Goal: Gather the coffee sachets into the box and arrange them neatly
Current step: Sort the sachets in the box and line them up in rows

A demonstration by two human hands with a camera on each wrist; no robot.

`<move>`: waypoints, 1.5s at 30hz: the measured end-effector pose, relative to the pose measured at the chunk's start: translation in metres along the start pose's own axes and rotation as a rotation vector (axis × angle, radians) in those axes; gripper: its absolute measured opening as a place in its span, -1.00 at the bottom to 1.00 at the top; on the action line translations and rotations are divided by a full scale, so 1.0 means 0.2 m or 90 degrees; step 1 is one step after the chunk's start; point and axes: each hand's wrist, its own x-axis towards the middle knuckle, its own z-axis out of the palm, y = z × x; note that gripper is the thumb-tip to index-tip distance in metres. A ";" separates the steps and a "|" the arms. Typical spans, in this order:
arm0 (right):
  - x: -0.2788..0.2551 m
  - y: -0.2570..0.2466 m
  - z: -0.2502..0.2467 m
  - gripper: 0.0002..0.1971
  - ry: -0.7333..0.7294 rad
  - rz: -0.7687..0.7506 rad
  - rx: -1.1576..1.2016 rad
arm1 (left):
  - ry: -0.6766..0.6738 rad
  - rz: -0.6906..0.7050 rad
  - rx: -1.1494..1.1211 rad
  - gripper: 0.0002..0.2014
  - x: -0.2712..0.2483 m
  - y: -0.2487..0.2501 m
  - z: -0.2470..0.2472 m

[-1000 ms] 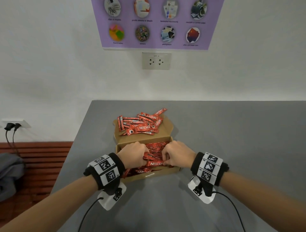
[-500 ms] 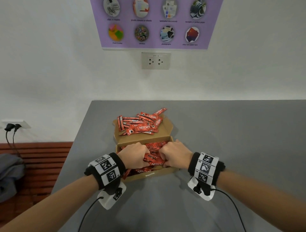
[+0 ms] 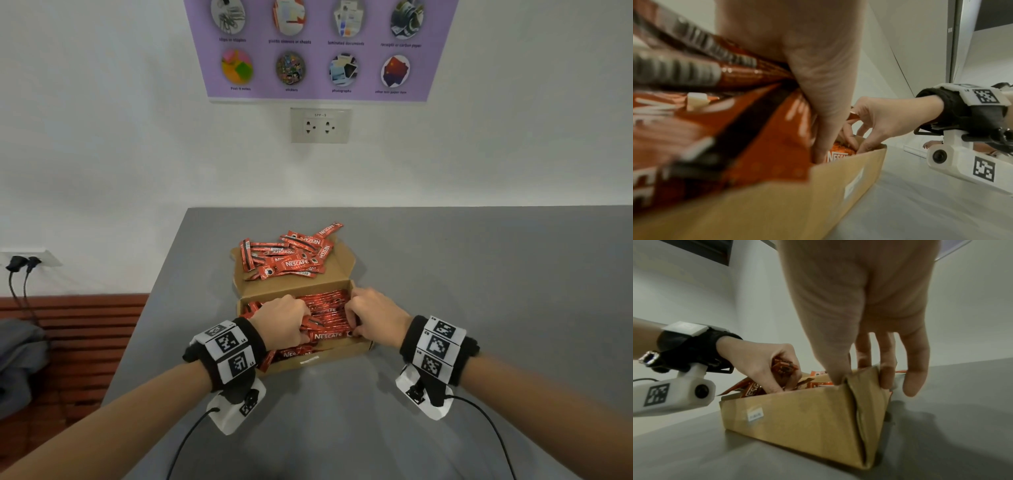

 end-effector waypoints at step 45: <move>-0.10 -0.07 -0.04 -0.97 0.027 -0.002 -0.028 | 0.099 0.065 -0.030 -0.73 -0.04 -0.01 -0.03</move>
